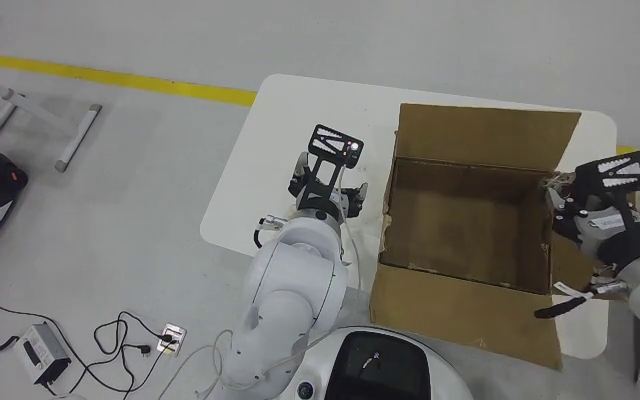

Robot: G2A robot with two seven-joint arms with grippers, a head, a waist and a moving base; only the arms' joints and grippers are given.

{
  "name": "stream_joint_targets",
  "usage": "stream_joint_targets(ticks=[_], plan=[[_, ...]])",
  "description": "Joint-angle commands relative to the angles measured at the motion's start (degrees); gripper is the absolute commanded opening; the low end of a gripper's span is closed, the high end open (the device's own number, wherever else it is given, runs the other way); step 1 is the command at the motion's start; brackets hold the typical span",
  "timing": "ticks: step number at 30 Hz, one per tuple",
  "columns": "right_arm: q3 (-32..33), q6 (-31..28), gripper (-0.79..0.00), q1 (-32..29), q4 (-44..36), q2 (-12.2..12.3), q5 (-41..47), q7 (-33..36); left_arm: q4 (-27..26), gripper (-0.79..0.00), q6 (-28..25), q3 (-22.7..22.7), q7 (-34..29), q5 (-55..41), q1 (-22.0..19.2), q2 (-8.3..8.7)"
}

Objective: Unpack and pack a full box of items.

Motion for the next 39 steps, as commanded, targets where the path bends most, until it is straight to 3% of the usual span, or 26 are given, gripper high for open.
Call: stream_joint_targets(ticks=[1, 13, 29, 39], plan=[[1.57, 0.20, -0.785, -0.65, -0.67, 0.21, 0.51, 0.17, 0.00, 0.000, 0.00, 0.00, 0.00, 0.00, 0.00, 0.00], [3.30, 0.85, -0.785, -2.80, -1.72, 1.09, 0.58, 0.26, 0.00, 0.000, 0.00, 0.00, 0.00, 0.00, 0.00, 0.00], [12.36, -0.02, -0.785, -4.90, -4.41, 2.75, 2.63, 2.65, 0.00, 0.000, 0.00, 0.00, 0.00, 0.00, 0.00, 0.00], [12.27, 0.22, -0.785, -7.04, -3.80, 3.53, 2.96, 3.18, 0.00, 0.000, 0.00, 0.00, 0.00, 0.00, 0.00, 0.00]])
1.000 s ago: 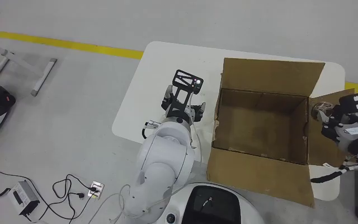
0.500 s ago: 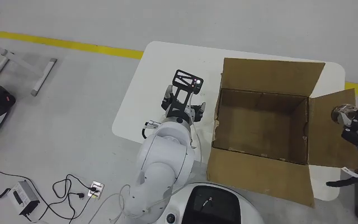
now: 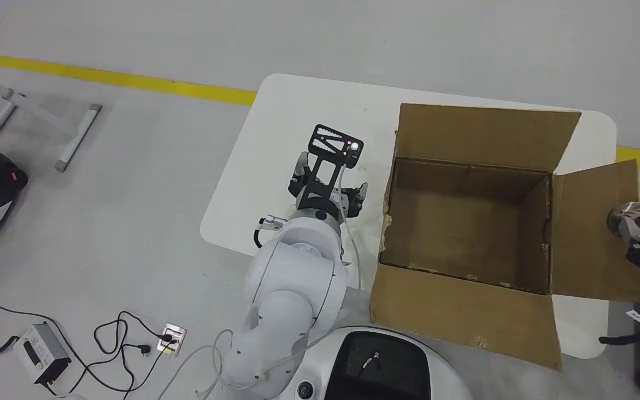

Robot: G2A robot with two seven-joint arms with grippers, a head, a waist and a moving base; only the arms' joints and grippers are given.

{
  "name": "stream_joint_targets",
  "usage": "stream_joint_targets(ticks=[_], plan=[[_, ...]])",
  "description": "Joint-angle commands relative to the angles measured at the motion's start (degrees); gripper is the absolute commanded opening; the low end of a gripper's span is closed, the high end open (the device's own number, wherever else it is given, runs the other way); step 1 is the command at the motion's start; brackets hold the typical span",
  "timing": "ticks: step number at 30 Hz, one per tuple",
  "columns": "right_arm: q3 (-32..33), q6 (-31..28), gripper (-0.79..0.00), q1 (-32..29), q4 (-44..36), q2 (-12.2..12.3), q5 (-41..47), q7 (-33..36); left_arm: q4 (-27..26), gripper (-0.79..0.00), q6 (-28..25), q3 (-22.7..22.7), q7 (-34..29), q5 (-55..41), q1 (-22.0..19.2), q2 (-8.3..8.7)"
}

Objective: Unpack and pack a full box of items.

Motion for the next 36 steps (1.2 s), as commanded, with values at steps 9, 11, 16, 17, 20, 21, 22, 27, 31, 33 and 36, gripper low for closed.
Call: stream_joint_targets(ticks=[9, 11, 16, 17, 20, 21, 22, 27, 31, 33, 36], plan=[[1.89, 1.59, -0.785, -2.01, -1.79, 0.72, 0.20, -0.53, 0.00, 0.000, 0.00, 0.00, 0.00, 0.00, 0.00, 0.00], [2.73, 1.78, -0.785, -1.99, -2.68, 0.89, 0.42, -0.57, 0.00, 0.000, 0.00, 0.00, 0.00, 0.00, 0.00, 0.00], [5.00, 2.17, -0.785, -1.87, -4.02, 1.35, 1.08, -0.27, 0.00, 0.000, 0.00, 0.00, 0.00, 0.00, 0.00, 0.00], [5.47, 2.22, -0.785, -1.94, -4.01, 1.44, 1.20, -0.14, 0.00, 0.000, 0.00, 0.00, 0.00, 0.00, 0.00, 0.00], [6.69, 2.24, -0.785, -2.65, -3.50, 1.71, 1.17, 0.08, 0.00, 0.000, 0.00, 0.00, 0.00, 0.00, 0.00, 0.00], [7.07, 2.37, -0.785, -3.03, -3.33, 1.79, 1.25, 0.08, 0.00, 0.000, 0.00, 0.00, 0.00, 0.00, 0.00, 0.00], [7.40, 2.39, -0.785, -3.46, -3.31, 1.86, 1.41, 0.02, 0.00, 0.000, 0.00, 0.00, 0.00, 0.00, 0.00, 0.00], [9.25, 2.89, -0.785, -6.28, -3.71, 2.17, 2.01, -0.02, 0.00, 0.000, 0.00, 0.00, 0.00, 0.00, 0.00, 0.00], [10.35, 2.97, -0.785, -8.97, -3.63, 2.38, 2.39, -0.20, 0.00, 0.000, 0.00, 0.00, 0.00, 0.00, 0.00, 0.00], [10.78, 3.33, -0.785, -10.34, -3.47, 2.45, 2.69, -0.61, 0.00, 0.000, 0.00, 0.00, 0.00, 0.00, 0.00, 0.00], [11.08, 3.41, -0.785, -12.45, -3.06, 2.55, 2.92, -1.22, 0.00, 0.000, 0.00, 0.00, 0.00, 0.00, 0.00, 0.00]])
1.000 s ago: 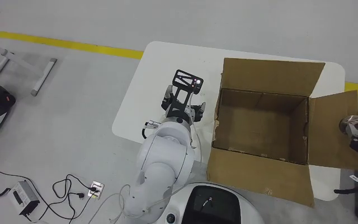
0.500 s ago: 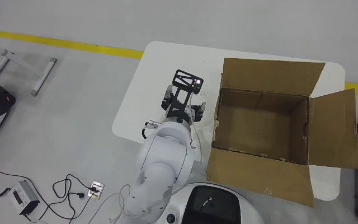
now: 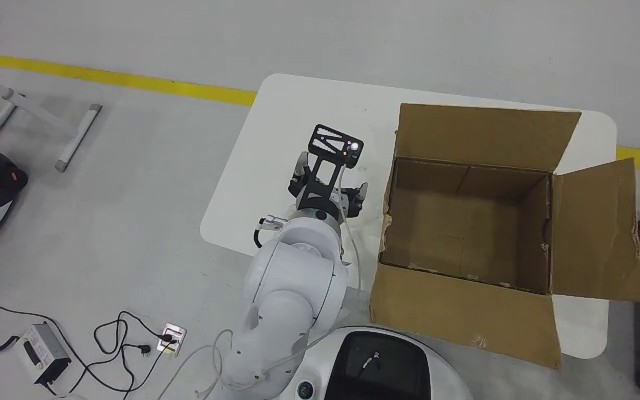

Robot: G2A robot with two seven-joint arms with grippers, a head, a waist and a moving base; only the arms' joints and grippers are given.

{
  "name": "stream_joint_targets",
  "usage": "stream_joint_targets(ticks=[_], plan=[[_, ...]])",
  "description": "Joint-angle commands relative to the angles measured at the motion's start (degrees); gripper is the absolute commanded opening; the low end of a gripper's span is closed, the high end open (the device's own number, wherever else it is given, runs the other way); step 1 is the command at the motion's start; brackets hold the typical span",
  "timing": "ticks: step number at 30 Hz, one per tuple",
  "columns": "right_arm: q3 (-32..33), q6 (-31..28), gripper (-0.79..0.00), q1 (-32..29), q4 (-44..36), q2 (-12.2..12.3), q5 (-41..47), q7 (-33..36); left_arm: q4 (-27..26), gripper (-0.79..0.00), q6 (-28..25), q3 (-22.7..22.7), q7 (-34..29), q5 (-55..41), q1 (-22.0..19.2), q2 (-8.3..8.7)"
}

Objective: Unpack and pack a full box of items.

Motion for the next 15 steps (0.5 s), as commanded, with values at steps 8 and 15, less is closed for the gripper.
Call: stream_joint_targets(ticks=[8, 15], plan=[[0.50, 1.22, -0.785, -6.49, 1.98, 0.20, 0.04, -2.04, 0.00, 0.000, 0.00, 0.00, 0.00, 0.00, 0.00, 0.00], [1.27, 1.91, -0.785, -10.99, 4.74, 0.26, 0.99, -4.37, 0.00, 0.000, 0.00, 0.00, 0.00, 0.00, 0.00, 0.00]])
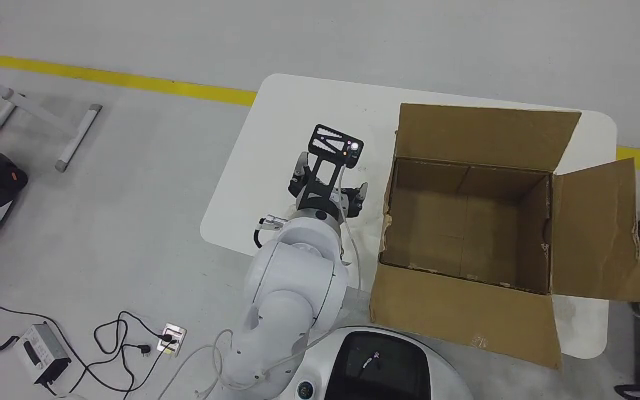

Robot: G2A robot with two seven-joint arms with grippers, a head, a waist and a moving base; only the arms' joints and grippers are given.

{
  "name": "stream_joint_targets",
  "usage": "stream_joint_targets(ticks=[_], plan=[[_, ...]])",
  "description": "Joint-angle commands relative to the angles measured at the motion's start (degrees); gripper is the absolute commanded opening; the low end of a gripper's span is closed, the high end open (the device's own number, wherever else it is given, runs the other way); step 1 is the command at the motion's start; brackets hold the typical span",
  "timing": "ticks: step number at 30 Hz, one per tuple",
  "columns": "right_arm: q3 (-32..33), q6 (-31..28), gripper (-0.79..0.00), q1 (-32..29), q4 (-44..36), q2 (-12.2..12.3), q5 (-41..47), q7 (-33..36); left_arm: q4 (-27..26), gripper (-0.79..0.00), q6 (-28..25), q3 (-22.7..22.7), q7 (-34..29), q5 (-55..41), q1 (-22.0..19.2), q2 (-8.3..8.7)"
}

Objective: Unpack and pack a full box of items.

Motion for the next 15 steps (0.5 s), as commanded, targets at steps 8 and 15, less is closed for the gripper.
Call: stream_joint_targets(ticks=[8, 15], plan=[[-1.15, 0.88, -0.785, -5.12, 4.54, -0.01, 0.67, -2.98, 0.00, 0.000, 0.00, 0.00, 0.00, 0.00, 0.00, 0.00], [-4.02, 1.11, -0.785, -6.78, 7.65, 0.05, -0.20, -4.44, 0.00, 0.000, 0.00, 0.00, 0.00, 0.00, 0.00, 0.00]])
